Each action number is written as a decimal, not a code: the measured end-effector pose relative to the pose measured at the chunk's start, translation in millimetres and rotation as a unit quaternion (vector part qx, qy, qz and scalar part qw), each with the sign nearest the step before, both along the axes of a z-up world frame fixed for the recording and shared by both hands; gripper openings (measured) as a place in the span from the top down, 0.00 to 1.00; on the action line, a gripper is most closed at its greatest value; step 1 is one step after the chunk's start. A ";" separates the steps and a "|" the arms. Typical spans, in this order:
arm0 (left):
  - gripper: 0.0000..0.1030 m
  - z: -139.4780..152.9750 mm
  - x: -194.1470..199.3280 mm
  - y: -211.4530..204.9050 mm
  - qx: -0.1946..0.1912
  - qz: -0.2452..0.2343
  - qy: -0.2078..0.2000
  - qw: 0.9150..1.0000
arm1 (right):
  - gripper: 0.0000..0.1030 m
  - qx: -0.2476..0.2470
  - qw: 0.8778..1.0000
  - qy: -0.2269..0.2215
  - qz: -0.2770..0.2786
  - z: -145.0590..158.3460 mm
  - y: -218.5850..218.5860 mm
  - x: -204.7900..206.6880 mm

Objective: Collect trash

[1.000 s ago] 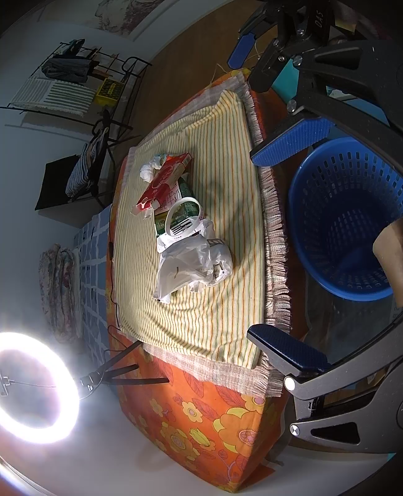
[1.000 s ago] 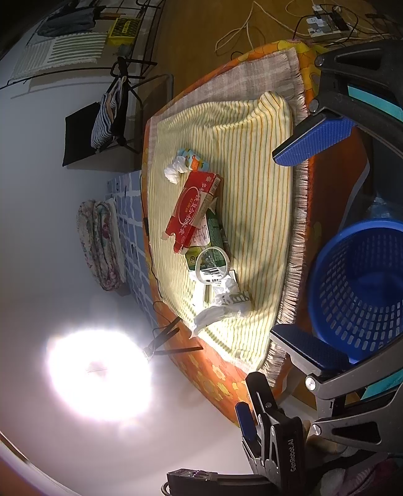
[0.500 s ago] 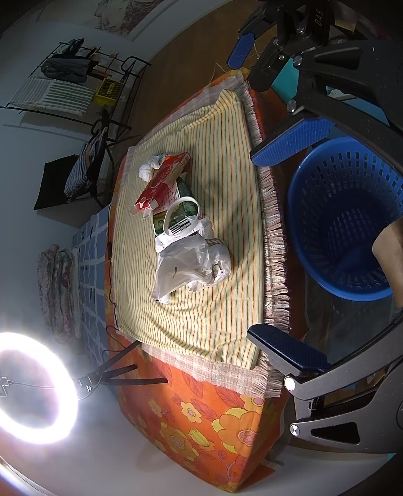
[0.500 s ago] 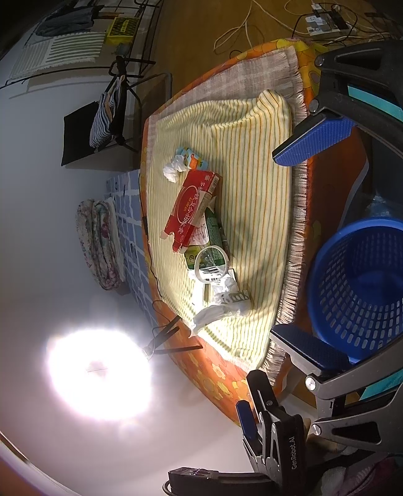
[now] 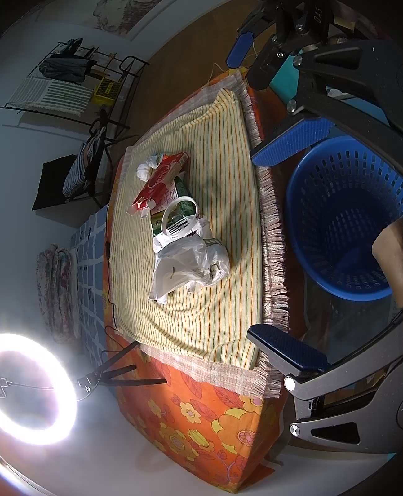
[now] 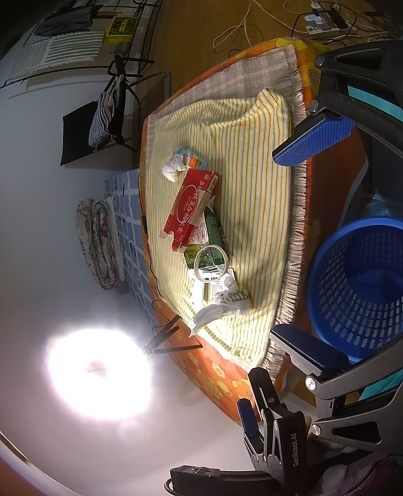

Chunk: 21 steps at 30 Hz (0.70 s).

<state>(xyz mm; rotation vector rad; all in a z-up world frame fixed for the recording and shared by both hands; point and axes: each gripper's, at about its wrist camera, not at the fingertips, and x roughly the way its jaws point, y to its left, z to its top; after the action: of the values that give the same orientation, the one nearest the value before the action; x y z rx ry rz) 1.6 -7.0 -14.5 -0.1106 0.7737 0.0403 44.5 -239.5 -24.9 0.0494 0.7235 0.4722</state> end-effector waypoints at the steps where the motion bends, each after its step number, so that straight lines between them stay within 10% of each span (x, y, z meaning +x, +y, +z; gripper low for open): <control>1: 0.00 0.1 0.4 0.7 0.000 0.000 0.000 1.000 | 0.00 0.000 1.000 0.001 0.000 -0.2 0.3 -0.1; 21: 0.00 -23.1 14.4 15.2 -0.030 -0.002 0.043 0.999 | 0.00 0.041 0.999 0.028 -0.002 -0.2 -5.3 20.4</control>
<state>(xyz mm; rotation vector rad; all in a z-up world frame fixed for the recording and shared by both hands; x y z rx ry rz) 16.0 8.2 -37.6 -0.1663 0.8611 0.0183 64.9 -244.7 -25.1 0.1411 0.7593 0.4976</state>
